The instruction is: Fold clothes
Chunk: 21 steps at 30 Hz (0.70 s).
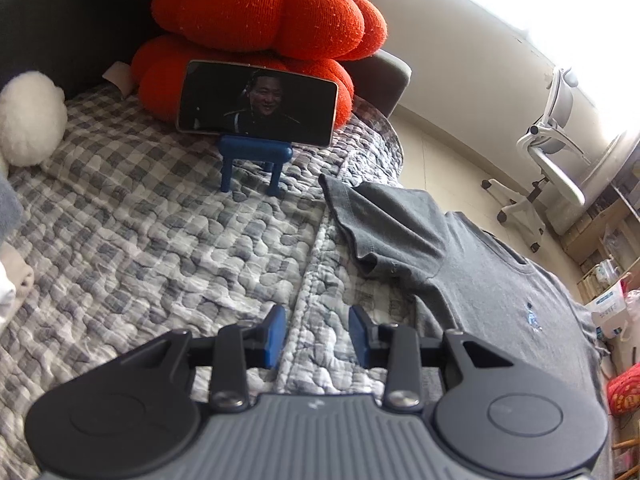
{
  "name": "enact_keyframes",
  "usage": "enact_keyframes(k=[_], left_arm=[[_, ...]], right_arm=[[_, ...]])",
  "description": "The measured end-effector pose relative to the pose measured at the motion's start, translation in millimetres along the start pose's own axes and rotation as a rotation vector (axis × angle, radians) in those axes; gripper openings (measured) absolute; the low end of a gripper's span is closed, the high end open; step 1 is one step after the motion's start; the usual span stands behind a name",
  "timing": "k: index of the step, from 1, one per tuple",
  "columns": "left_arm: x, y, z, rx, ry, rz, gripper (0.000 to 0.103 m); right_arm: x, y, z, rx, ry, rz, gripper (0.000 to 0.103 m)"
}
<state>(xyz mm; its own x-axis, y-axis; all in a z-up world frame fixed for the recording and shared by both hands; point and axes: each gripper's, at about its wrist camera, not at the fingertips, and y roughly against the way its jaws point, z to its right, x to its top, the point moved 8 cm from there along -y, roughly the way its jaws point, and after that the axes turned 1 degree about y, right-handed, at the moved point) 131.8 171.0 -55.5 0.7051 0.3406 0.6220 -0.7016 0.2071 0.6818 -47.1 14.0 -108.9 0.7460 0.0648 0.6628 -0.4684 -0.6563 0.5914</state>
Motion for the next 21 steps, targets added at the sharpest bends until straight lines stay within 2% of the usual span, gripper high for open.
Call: enact_keyframes(k=[5, 8, 11, 15, 21], left_arm=[[-5, -18, 14, -0.180, 0.102, -0.057, 0.033], [-6, -33, 28, -0.228, 0.090, -0.074, 0.033], [-4, -53, 35, -0.252, 0.097, -0.096, 0.033], [5, -74, 32, -0.269, 0.168, -0.080, 0.038], [12, -101, 36, -0.260, 0.242, -0.056, 0.037]], right_arm=[[9, 8, -4, 0.014, 0.017, 0.044, 0.010], [10, 12, -4, 0.018, 0.010, 0.058, 0.010], [14, 18, -5, 0.024, 0.017, 0.079, 0.010], [20, 22, -6, 0.031, 0.018, 0.086, 0.010], [22, 25, -5, 0.046, 0.017, 0.082, 0.010]])
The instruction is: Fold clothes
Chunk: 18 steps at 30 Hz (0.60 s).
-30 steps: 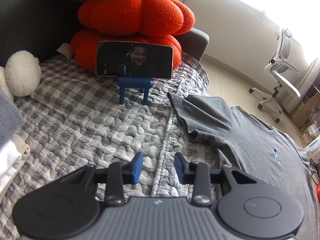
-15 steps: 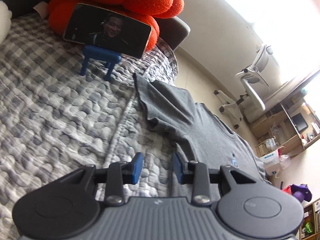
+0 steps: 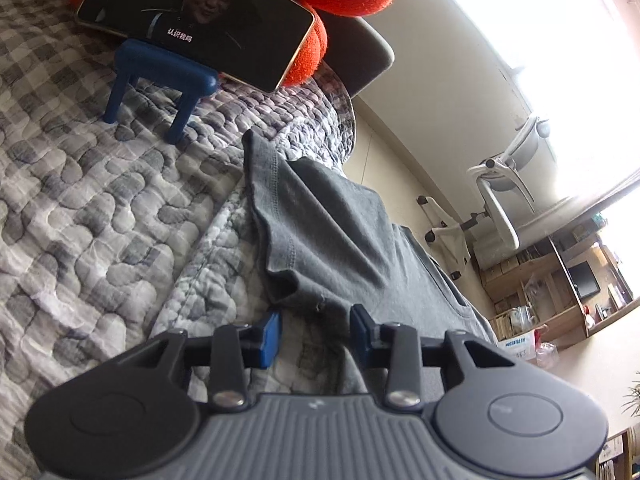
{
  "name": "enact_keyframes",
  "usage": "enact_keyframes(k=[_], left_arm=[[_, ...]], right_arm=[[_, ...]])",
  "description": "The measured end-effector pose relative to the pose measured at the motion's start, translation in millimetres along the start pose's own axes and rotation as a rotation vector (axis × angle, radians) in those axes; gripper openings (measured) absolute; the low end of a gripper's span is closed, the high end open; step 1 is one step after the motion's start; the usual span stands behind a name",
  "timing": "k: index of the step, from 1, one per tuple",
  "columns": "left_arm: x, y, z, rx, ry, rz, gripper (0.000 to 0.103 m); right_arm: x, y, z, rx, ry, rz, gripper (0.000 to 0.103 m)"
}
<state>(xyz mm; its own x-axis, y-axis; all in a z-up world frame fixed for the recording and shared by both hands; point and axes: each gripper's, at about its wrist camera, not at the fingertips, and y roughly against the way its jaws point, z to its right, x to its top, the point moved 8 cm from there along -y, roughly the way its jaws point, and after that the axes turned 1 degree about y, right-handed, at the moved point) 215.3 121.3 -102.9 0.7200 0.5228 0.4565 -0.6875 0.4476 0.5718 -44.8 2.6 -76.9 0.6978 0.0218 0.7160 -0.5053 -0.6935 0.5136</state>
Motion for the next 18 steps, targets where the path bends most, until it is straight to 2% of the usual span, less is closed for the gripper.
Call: enact_keyframes(k=[3, 5, 6, 7, 10, 12, 14, 18], left_arm=[[6, -8, 3, -0.030, 0.045, 0.023, 0.037], [9, -13, 4, -0.013, 0.048, 0.033, 0.035], [11, -16, 4, 0.005, 0.044, 0.036, 0.016], [12, -18, 4, 0.021, 0.040, 0.039, 0.005], [17, -12, 4, 0.042, 0.004, 0.075, 0.004], [26, 0, 6, 0.035, -0.010, 0.121, 0.004], [28, 4, 7, 0.050, -0.037, 0.132, 0.004], [20, -10, -2, 0.133, -0.093, 0.089, 0.004]], right_arm=[[2, 4, 0, 0.007, 0.010, 0.000, 0.010], [3, 6, 1, 0.011, 0.017, -0.002, 0.010], [2, 6, 2, 0.010, 0.022, -0.006, 0.010], [1, 6, 3, 0.007, 0.027, -0.011, 0.010], [0, 8, 4, 0.014, 0.027, -0.012, 0.010], [4, 15, 3, 0.045, 0.015, 0.015, 0.010], [9, 21, 1, 0.066, 0.011, 0.041, 0.010], [-3, 6, 11, 0.018, 0.004, -0.058, 0.010]])
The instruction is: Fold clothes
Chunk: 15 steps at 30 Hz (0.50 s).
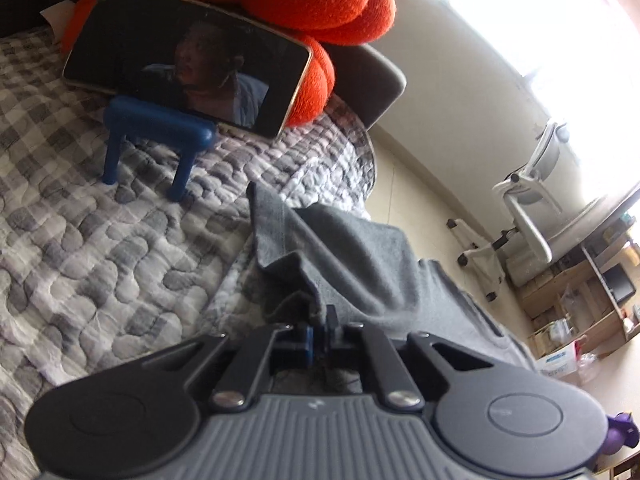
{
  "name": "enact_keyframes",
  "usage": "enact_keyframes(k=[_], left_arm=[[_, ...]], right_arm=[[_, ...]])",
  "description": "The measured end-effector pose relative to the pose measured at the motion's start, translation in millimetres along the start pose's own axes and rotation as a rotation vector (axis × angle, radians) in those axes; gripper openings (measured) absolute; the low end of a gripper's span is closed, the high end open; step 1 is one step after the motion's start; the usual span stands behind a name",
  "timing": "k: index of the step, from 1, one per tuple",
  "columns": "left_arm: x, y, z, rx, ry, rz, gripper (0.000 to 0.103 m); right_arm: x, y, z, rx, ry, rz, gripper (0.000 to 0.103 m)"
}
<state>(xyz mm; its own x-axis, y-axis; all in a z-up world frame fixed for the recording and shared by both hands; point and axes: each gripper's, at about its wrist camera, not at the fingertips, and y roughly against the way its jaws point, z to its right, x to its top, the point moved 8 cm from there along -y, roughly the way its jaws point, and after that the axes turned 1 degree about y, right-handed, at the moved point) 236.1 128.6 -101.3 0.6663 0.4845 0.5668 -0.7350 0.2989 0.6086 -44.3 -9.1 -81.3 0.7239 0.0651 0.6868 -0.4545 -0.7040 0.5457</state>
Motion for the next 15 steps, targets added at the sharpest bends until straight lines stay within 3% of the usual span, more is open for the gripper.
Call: enact_keyframes(k=[10, 15], left_arm=[[-1.8, 0.1, -6.3, -0.011, 0.052, 0.004, 0.005], [4.4, 7.6, -2.9, -0.040, 0.103, 0.031, 0.005]], right_arm=[[-5.0, -7.5, 6.9, -0.014, -0.025, -0.051, 0.011], [-3.9, -0.4, 2.1, 0.005, -0.011, -0.027, 0.011]])
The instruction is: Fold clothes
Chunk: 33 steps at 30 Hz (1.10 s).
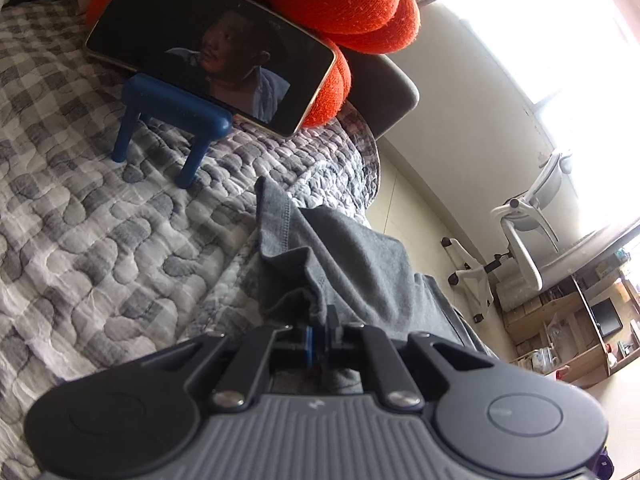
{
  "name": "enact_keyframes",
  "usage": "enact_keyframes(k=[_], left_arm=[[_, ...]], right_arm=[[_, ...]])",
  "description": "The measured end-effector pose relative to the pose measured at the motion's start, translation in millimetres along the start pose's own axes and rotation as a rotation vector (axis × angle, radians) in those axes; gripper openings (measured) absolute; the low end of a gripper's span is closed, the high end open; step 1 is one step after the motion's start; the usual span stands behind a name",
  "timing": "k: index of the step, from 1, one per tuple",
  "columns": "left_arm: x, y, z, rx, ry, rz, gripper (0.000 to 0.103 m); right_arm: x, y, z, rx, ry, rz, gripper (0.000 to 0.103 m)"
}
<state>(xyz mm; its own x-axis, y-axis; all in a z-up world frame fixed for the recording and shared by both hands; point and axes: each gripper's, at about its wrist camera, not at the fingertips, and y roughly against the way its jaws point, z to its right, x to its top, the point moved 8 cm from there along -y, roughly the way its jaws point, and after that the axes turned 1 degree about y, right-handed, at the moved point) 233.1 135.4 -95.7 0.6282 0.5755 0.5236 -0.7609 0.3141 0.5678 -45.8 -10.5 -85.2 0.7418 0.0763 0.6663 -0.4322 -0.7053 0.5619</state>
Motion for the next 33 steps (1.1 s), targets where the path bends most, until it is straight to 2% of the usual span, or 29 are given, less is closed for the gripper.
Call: enact_keyframes(k=[5, 9, 12, 16, 22, 25, 33], left_arm=[[7, 9, 17, -0.018, -0.039, 0.044, 0.005], [7, 12, 36, -0.017, -0.094, 0.076, 0.005], [8, 15, 51, -0.043, -0.109, 0.104, 0.005], [10, 20, 74, -0.096, -0.114, 0.137, 0.005], [-10, 22, 147, -0.152, -0.347, 0.168, 0.005], [-27, 11, 176, -0.128, -0.476, 0.174, 0.005], [-53, -7, 211, -0.153, -0.562, 0.151, 0.005]], right_arm=[[2, 6, 4, 0.014, -0.042, 0.028, 0.011], [5, 20, 10, 0.059, -0.154, 0.083, 0.011], [7, 31, 16, 0.094, -0.259, 0.132, 0.011], [5, 45, 22, 0.102, -0.319, 0.184, 0.011], [-4, 70, 39, 0.158, -0.507, 0.269, 0.011], [-6, 81, 47, 0.160, -0.559, 0.304, 0.011], [-16, 105, 66, 0.141, -0.639, 0.346, 0.011]])
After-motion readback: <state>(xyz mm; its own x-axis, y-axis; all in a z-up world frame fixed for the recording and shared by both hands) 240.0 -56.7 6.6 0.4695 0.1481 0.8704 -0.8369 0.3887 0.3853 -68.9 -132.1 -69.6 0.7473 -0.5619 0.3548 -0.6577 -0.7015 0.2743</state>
